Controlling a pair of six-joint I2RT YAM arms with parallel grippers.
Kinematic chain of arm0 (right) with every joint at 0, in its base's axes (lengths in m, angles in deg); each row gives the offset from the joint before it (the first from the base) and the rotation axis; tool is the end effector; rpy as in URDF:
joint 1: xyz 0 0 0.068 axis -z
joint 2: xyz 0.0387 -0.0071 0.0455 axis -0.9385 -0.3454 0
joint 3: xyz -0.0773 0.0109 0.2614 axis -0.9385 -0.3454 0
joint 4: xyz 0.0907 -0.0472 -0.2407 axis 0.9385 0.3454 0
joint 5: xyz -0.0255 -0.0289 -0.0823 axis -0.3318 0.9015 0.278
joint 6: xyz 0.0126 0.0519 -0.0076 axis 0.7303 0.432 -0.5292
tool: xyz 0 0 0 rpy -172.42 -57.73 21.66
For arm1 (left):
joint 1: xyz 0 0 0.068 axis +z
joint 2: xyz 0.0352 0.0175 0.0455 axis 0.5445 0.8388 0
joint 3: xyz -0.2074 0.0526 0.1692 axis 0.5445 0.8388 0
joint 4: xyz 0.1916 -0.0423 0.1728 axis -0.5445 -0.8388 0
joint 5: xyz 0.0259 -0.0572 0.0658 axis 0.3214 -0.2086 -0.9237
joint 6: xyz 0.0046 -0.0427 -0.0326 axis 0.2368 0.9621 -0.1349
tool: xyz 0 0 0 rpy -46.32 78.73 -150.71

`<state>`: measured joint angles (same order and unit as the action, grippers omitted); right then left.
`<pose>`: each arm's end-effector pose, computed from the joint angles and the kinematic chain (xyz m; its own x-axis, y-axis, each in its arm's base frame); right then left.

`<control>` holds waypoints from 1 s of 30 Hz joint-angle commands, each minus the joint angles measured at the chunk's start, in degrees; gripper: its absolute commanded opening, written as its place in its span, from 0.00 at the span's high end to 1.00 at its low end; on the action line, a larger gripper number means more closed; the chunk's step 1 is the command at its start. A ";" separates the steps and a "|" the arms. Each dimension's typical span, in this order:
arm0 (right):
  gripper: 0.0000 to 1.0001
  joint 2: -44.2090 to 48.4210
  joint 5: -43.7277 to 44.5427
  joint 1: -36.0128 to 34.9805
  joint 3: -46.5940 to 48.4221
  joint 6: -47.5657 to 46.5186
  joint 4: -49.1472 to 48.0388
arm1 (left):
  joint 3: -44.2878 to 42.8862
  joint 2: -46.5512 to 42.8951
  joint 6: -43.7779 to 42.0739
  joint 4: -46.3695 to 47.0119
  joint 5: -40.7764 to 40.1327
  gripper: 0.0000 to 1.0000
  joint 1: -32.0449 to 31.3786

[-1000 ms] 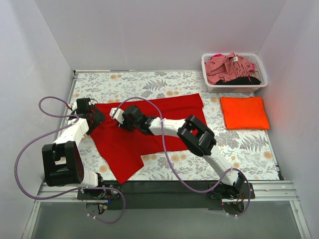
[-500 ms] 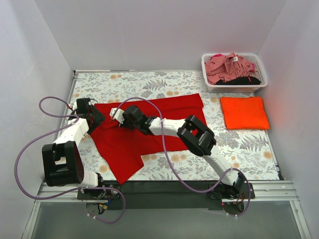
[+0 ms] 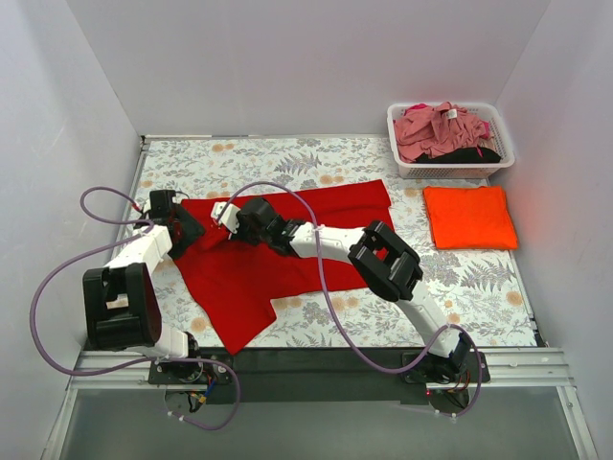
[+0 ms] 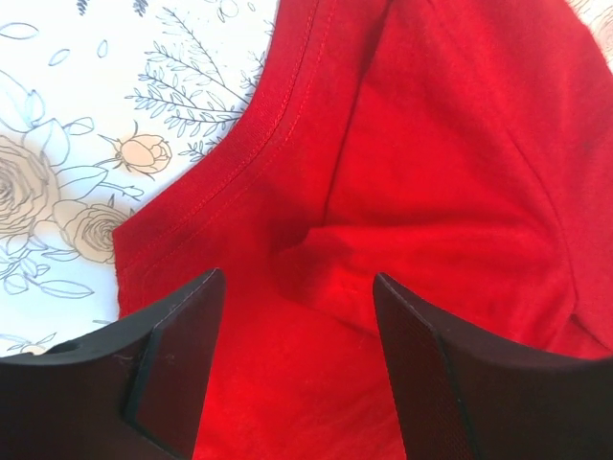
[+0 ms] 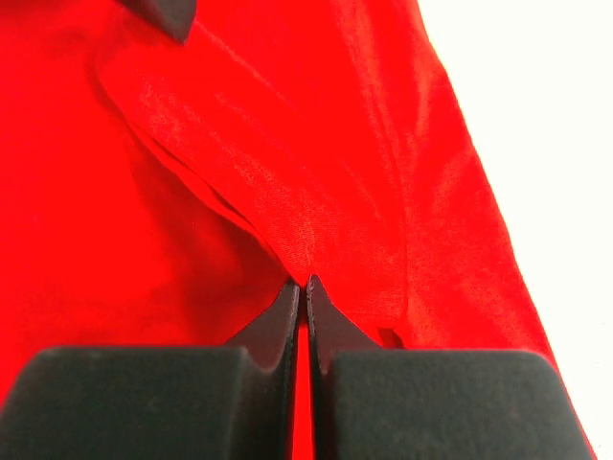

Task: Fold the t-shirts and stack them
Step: Fold the tshirt

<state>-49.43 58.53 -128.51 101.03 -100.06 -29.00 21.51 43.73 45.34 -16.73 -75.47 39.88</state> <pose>0.2758 0.4515 0.1740 0.1427 -0.5610 -0.8155 -0.8557 0.3442 -0.3865 0.2776 0.0374 0.1871 -0.0580 -0.9734 -0.2218 -0.8702 0.1582 -0.4667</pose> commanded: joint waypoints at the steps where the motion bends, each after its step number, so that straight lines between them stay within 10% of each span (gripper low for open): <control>1: 0.99 3.51 -1.52 0.36 -0.60 0.61 -2.23 | -0.77 1.22 -0.41 0.74 2.04 0.37 -0.22; 20: 0.99 2.90 -3.98 1.06 -1.48 2.19 -2.32 | -1.65 4.91 -0.41 3.38 8.99 0.46 -0.22; 30: 0.99 2.81 -4.15 1.15 -1.74 2.45 -2.32 | -1.39 3.95 -1.37 4.70 11.36 0.66 -0.22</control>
<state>-48.99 55.27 -127.55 100.07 -98.27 -29.00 21.27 49.24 44.71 -13.32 -66.12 39.88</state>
